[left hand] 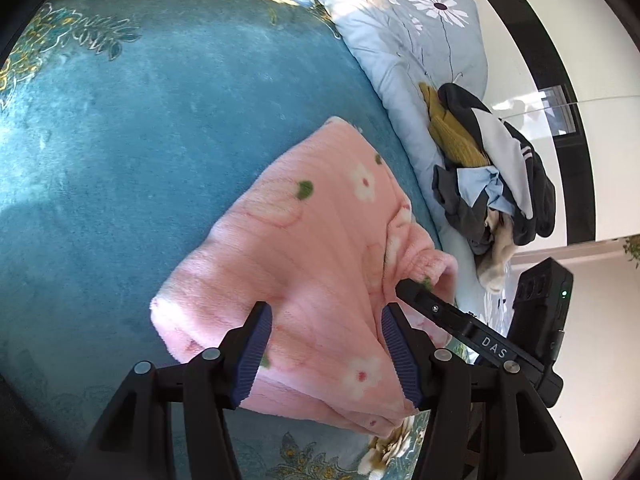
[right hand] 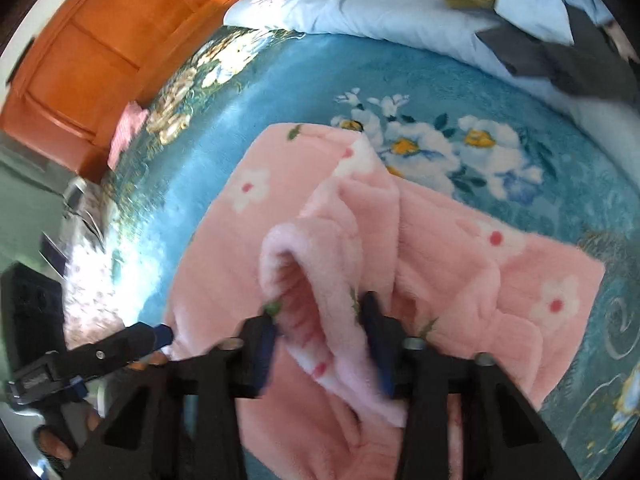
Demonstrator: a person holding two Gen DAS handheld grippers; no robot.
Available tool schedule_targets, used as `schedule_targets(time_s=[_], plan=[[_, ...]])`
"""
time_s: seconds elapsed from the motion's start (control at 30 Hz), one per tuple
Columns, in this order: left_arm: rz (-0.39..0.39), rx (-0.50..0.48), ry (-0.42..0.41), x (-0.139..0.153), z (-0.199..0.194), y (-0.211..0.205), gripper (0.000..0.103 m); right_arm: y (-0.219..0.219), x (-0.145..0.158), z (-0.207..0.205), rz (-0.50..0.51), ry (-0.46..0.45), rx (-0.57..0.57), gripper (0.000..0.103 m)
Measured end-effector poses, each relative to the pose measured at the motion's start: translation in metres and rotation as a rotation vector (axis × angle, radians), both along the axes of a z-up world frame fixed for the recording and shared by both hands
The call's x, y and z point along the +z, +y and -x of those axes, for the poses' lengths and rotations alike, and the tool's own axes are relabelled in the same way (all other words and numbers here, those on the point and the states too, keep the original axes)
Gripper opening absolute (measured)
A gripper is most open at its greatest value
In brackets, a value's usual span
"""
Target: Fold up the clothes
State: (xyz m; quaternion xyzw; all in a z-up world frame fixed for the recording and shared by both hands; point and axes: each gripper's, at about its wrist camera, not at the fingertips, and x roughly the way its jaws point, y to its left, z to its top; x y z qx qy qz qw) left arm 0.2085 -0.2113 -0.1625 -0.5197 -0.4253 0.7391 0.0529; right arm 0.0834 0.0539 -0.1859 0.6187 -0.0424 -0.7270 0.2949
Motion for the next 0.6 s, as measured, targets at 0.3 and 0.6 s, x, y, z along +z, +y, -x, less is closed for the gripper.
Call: schedule_targets(time_s=[0.3,0.6], plan=[[-0.020,-0.010,0.046,0.013,0.001,-0.005,0.062,0.071,0.003,0.005,0.681,-0.395,-0.273,0.015],[-0.015,-0.082,0.009,0.005,0.007,0.011,0.063,0.113,-0.022,-0.015,0.230,-0.266,-0.291,0.015]])
